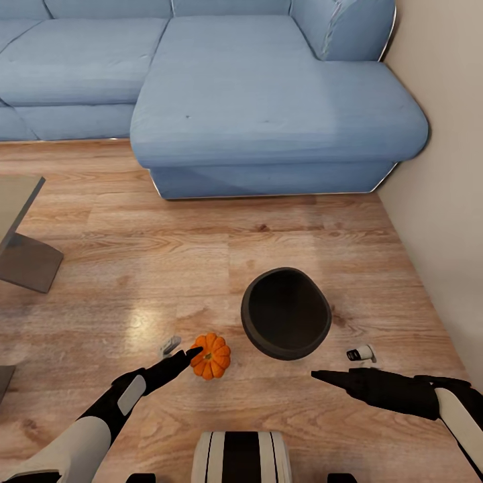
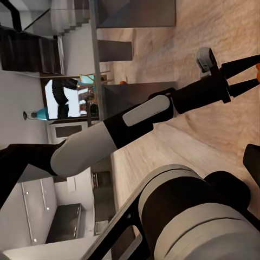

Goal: Place each of the two pumpkins and all three candles from the living room inside a cabinet in the living room (use any cabinet), then make sure every cabinet is closed, and position the cauldron so it is next to a table in the living room.

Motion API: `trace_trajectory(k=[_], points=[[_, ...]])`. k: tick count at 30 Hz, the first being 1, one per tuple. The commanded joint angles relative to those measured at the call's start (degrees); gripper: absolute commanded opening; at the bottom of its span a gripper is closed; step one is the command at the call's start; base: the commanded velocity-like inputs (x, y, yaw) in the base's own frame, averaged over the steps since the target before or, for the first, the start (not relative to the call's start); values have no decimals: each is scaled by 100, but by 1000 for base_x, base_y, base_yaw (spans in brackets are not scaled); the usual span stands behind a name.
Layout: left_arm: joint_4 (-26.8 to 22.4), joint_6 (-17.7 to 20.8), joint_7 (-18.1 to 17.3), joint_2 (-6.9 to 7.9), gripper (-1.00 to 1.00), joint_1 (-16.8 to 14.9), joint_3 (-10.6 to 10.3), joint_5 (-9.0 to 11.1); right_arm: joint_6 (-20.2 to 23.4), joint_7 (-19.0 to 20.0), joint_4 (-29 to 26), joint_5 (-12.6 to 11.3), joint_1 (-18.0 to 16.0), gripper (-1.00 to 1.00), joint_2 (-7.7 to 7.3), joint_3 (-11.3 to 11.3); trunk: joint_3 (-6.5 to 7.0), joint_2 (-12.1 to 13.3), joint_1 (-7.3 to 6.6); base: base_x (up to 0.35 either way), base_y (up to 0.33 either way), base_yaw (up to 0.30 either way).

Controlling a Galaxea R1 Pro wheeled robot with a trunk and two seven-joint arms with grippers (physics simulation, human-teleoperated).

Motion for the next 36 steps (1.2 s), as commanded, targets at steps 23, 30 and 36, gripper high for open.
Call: trace_trajectory(k=[23, 30, 36], points=[[0, 51, -7, -2, 100, -1, 25, 25, 19, 18, 2, 1, -4, 100, -8, -3, -202, -13, 22, 0, 0, 0], [-8, 51, -6, -2, 100, -1, 25, 33, 19, 18, 2, 0, -4, 100, -8, -3, -202, -13, 22, 0, 0, 0], [-16, 39, -6, -2, 100, -1, 25, 33, 19, 18, 2, 2, -4, 100, -8, -3, -202, -13, 22, 0, -1, 0]])
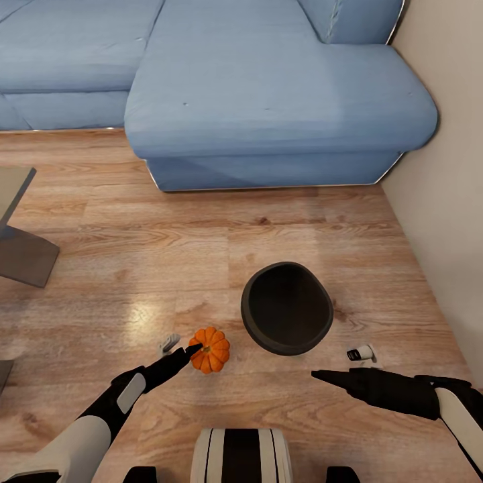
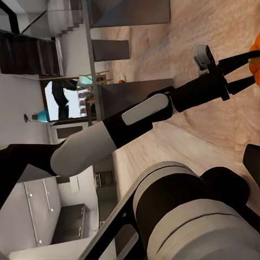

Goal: Place each of the two pumpkins and all three candles from the living room inside a cabinet in the living room (use any cabinet), then make sure every cabinet is closed, and position the cauldron so it is next to a table in the living room.

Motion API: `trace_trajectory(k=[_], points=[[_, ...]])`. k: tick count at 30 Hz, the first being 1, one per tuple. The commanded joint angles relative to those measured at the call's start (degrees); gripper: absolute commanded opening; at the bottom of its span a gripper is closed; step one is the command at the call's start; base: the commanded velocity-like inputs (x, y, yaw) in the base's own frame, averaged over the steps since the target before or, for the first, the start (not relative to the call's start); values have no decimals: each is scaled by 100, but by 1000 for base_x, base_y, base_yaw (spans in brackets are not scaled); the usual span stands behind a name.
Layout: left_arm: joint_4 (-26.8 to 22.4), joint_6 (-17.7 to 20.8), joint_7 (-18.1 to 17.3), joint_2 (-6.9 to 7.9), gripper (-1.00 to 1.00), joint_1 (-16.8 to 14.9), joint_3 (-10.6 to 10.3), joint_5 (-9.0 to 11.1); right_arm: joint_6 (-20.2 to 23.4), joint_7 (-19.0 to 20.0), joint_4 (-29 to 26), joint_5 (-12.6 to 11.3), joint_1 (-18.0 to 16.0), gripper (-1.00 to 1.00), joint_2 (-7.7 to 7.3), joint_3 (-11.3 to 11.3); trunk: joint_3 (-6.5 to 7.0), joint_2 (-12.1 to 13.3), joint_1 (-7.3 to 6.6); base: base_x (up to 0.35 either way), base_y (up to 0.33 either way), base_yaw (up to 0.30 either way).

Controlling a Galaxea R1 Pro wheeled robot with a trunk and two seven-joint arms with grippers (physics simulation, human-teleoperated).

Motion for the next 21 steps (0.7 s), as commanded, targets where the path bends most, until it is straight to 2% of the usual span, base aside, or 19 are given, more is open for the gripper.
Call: trace_trajectory(k=[1, 18, 19, 21], points=[[60, 11, 7, -2, 100, 1, -2, -108, 18, 16, 2, 1, -3, 100, -3, 4, -3, -1, 1, 0, -25, 0], [56, -19, 7, -2, 100, 1, -2, -116, 18, 16, 2, -1, -3, 100, -3, 4, -3, -1, 1, 0, -32, 0], [57, -19, 7, -2, -100, 1, -2, -116, 18, 16, 2, -1, -3, 100, -3, 4, -3, -1, 1, 0, 0, 0], [58, -23, 7, -2, -100, 1, -2, -116, 18, 16, 2, -1, -3, 100, -3, 4, -3, -1, 1, 0, 0, 0]])
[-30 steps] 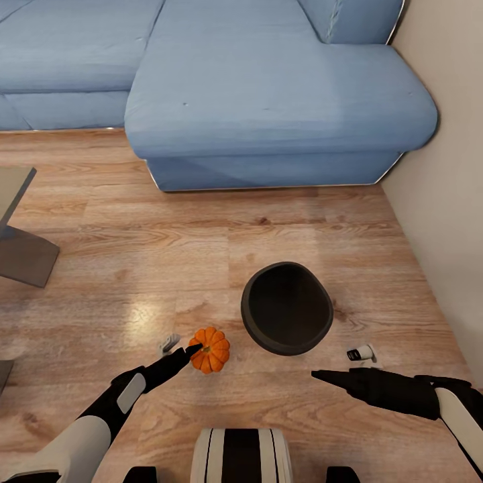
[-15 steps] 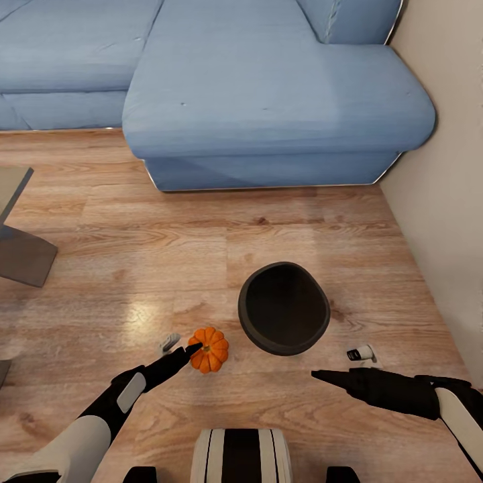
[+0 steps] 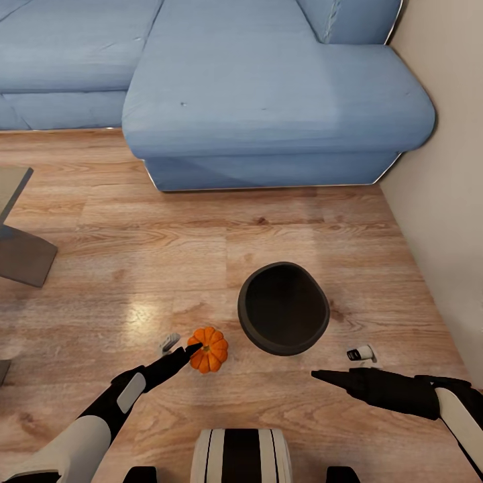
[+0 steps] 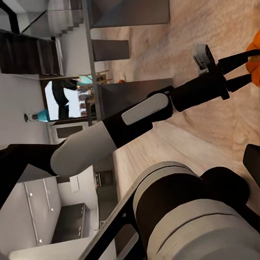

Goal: Place each of the two pumpkins and all three candles from the living room inside a cabinet in the living room (use any cabinet), then make sure every cabinet is closed, and position the cauldron so it is next to a table in the living room.

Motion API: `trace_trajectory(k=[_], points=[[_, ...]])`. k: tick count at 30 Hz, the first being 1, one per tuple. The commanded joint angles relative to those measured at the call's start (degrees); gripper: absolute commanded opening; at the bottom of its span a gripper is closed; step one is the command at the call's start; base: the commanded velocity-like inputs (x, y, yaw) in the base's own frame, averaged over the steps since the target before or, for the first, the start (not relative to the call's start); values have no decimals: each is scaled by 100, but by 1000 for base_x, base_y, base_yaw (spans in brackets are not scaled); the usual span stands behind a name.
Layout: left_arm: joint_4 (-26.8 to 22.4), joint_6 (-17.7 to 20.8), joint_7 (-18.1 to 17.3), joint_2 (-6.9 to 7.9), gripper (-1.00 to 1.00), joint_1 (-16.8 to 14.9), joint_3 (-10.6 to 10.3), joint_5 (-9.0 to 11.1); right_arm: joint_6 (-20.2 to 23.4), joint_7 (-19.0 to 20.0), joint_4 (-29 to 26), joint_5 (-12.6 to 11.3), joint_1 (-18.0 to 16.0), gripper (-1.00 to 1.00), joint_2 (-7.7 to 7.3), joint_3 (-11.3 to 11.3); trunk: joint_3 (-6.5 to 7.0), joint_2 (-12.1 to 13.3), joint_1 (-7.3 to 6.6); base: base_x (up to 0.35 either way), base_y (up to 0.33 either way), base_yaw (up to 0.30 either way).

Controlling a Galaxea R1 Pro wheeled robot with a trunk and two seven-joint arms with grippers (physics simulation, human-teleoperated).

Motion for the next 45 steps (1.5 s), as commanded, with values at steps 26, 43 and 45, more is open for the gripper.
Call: trace_trajectory(k=[26, 43, 45], points=[[69, 6, 7, -3, -100, 1, 3, -98, 18, 16, 2, 1, -3, 100, -3, 4, -3, -1, 1, 0, 0, 0], [66, 13, -13, 15, -100, 5, 13, -87, 18, 16, 2, 1, -3, 100, -12, 4, 218, 13, -25, 0, 0, 0], [66, 13, -28, 33, -100, 7, 27, -72, 18, 16, 2, 1, -3, 100, -9, 4, 262, 15, -30, 0, 0, 0]])
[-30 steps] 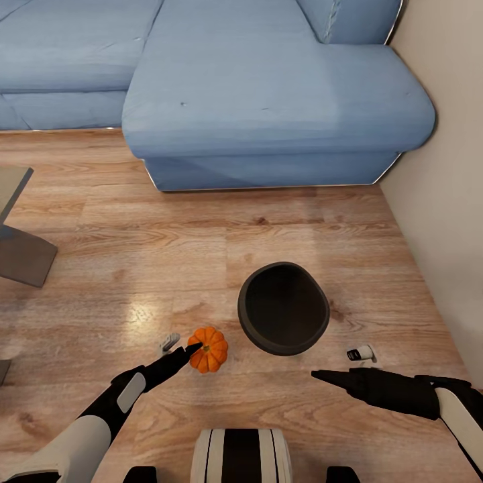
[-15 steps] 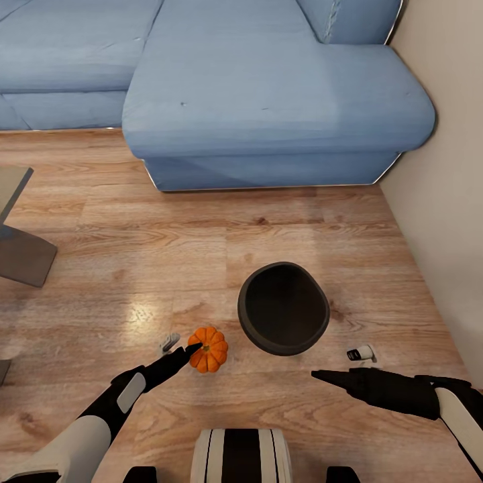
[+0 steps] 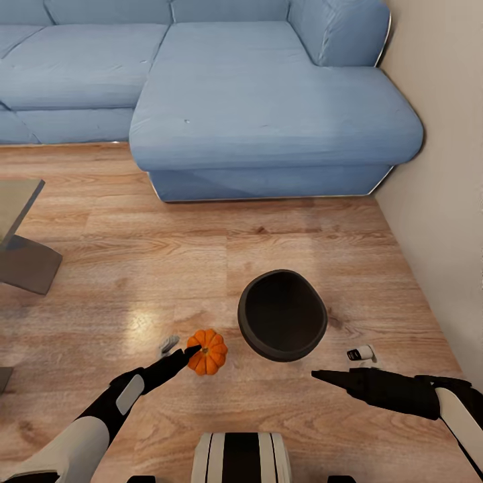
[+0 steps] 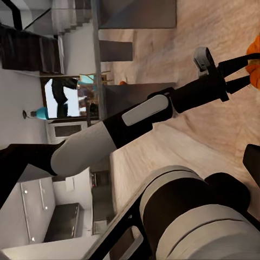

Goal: Place each of the two pumpkins and all three candles from the living room inside a cabinet in the living room (use any cabinet), then make sure every cabinet is closed, and position the cauldron so it is next to a table in the living room.

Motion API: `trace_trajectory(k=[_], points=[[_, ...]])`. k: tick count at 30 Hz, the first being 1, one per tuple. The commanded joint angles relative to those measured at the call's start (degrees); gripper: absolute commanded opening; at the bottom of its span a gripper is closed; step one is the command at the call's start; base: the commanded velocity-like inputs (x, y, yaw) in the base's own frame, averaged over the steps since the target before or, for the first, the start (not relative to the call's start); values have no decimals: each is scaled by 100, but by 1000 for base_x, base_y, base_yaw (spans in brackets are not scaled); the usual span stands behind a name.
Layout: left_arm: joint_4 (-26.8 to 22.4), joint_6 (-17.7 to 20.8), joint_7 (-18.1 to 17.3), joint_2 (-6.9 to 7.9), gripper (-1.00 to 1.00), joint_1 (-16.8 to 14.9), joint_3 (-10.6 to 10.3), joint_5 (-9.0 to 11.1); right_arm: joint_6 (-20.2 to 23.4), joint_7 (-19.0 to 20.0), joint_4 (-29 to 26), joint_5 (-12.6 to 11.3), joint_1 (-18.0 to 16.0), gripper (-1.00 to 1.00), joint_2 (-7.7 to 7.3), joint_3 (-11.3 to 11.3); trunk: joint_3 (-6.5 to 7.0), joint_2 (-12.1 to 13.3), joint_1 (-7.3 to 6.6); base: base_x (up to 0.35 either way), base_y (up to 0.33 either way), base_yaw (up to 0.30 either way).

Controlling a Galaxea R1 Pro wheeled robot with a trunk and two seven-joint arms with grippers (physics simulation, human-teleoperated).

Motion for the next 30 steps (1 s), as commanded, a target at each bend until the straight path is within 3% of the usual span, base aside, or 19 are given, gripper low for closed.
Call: trace_trajectory(k=[1, 8, 14, 21, 25, 30], points=[[-2, 47, 2, 4, -100, 0, 20, 26, 18, 16, 2, 3, -3, 100, -4, 4, 20, 0, -3, 0, 0, 0], [-126, 55, 22, 40, -100, -2, 41, 63, 18, 16, 2, 3, -3, 100, -2, 4, 175, 10, -21, 0, 0, 0], [-484, 76, 43, 180, -100, 22, 66, 76, 18, 16, 2, 10, -3, 100, 2, 4, 308, 18, -37, 0, 0, 0], [-747, 75, 84, 395, -100, 38, 514, 68, 18, 15, 6, 11, -3, 100, 2, 4, 463, 27, -55, 0, 0, 0], [-1169, 97, 202, 498, -100, 55, 602, 71, 18, 16, 10, 12, -3, 100, 12, 0, 552, 32, -65, 0, 0, 0], [-1728, 155, 237, 521, -100, 62, 682, 72, 18, 16, 9, 19, -3, 100, 21, -4, 662, 39, -78, 0, 0, 0]])
